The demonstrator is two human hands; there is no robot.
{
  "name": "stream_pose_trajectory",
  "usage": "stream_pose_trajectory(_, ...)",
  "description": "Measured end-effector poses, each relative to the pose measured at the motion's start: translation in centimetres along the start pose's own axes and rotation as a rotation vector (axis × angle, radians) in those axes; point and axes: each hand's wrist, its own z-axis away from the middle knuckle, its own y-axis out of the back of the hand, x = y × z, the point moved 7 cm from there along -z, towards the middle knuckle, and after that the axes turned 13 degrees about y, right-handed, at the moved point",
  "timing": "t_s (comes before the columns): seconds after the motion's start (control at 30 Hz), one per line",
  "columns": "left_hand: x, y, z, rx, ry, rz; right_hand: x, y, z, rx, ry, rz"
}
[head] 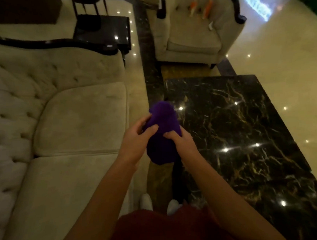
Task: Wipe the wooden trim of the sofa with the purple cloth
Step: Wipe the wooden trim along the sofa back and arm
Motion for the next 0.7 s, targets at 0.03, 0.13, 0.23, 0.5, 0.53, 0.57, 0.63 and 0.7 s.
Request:
stream_pose_trajectory(0.03,-0.1,1.2,-0.1,-0.004,0.017,0.017,-0.2,-0.9,-0.7,-0.016,-0.012,0.011)
stream_pose_trajectory(0.13,-0.6,4.3,-0.2,-0.007,0.075,0.091,-1.1,-3.6,-3.0,-0.072,-0.041,0.024)
stream_pose_trajectory(0.23,-0.8,6.0,-0.5,0.035,0.102,0.171,-1.8,-6.5,-5.0,-0.130,-0.072,0.014)
stream_pose_trajectory(0.5,0.5,6.6,-4.6,0.117,0.166,0.265,-2.7,-8.5,-11.0,-0.184,-0.079,-0.007)
stream_pose_trajectory(0.53,0.8,6.5,-5.3,0.122,0.167,0.273,-2.8,-8.2,-12.1,-0.197,-0.079,-0.002)
stream_pose_trajectory(0.57,1.2,6.4,-6.0,0.132,0.163,0.284,-3.0,-7.9,-13.3,-0.212,-0.076,0.011)
stream_pose_trajectory(0.63,2.1,5.7,-7.5,0.150,0.152,0.329,-3.6,-7.2,-15.7,-0.241,-0.049,0.060)
stream_pose_trajectory(0.7,3.4,5.0,-9.2,0.163,0.129,0.392,-4.5,-6.6,-18.0,-0.269,-0.021,0.097)
